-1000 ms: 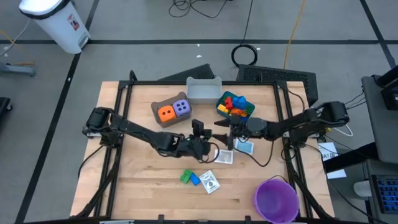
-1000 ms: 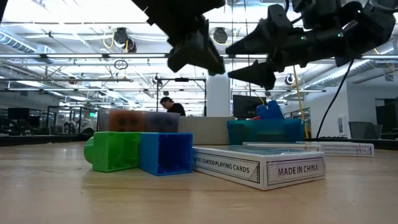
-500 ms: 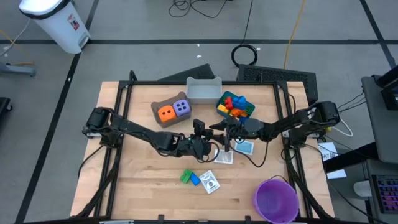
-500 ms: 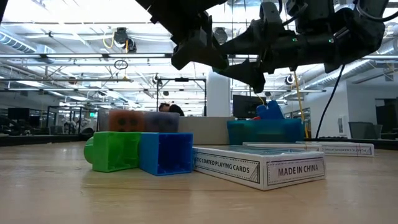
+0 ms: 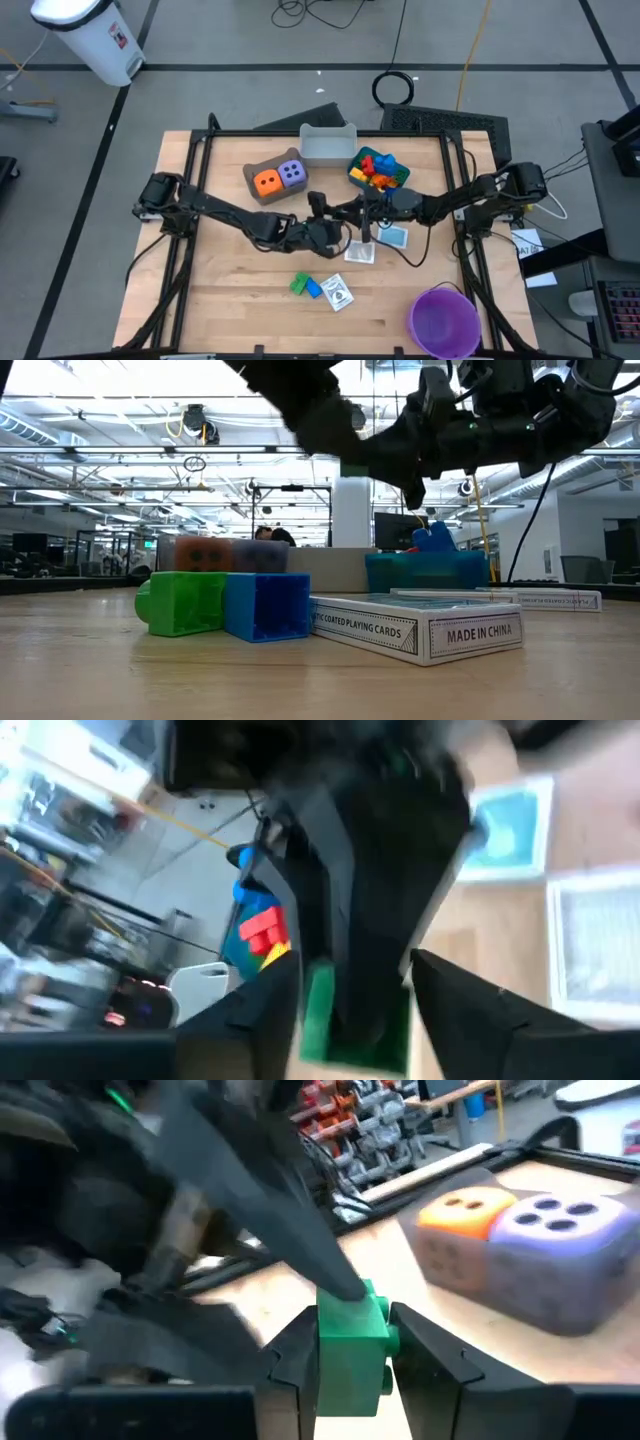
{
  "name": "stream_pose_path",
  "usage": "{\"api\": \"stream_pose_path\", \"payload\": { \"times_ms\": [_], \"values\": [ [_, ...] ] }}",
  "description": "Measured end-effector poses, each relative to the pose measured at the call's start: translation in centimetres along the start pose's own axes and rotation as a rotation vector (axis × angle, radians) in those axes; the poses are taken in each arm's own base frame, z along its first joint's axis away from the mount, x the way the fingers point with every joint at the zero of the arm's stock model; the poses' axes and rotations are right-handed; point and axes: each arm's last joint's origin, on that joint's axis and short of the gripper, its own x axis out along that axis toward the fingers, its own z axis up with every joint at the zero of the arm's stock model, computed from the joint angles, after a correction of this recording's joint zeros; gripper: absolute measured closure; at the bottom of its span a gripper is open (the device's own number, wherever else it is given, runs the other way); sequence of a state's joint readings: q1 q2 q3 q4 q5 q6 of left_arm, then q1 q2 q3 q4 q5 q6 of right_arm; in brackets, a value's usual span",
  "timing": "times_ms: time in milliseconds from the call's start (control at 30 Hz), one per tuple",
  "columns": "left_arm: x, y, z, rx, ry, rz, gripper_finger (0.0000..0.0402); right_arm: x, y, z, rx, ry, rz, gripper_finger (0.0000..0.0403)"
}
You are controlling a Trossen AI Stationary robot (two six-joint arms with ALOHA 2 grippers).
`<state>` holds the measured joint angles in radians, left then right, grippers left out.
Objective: Pick & Place Toys
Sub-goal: Put the green 4 studs game piece into the blue bin
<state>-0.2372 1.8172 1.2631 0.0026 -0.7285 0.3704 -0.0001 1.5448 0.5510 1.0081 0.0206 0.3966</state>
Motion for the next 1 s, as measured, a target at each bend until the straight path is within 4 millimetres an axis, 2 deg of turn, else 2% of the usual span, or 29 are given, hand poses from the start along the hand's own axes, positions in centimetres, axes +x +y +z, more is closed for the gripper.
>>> {"api": "stream_pose_path", "payload": {
  "times_ms": [133,400,500,567,733,833,1000],
  "values": [
    [-0.8,0.5,1.9,-0.137,-0.04,-0.036,0.0152,-0.3,-0.5,0.3,-0.031,0.022,-0.032,0.0311],
    [-3.0,0.8,4.1,-0.128,-0.032,-0.1,0.008,-2.5,-1.3,2.6,-0.098,0.09,-0.128,0.0311],
    [-3.8,1.1,4.2,-0.106,-0.031,-0.121,0.0067,-3.9,-1.5,3.3,-0.172,0.145,-0.249,0.0311],
    [-3.9,1.9,4.1,-0.158,-0.024,-0.134,0.0062,-5.1,-1.8,3.4,-0.228,0.197,-0.377,0.0311],
    [-2.6,4.3,1.4,-0.262,0.041,-0.235,0.0063,-7.8,-3.3,3.2,-0.333,0.355,-0.668,0.0311],
    [-1.7,5.0,-0.7,-0.34,-0.014,-0.308,0.0066,-8.6,-4.4,2.7,-0.318,0.419,-0.725,0.0311],
    [-0.6,6.1,-4.4,-0.499,-0.13,-0.292,0.006,-9.6,-5.9,1.2,-0.277,0.485,-0.75,0.0311]
  ]
}}
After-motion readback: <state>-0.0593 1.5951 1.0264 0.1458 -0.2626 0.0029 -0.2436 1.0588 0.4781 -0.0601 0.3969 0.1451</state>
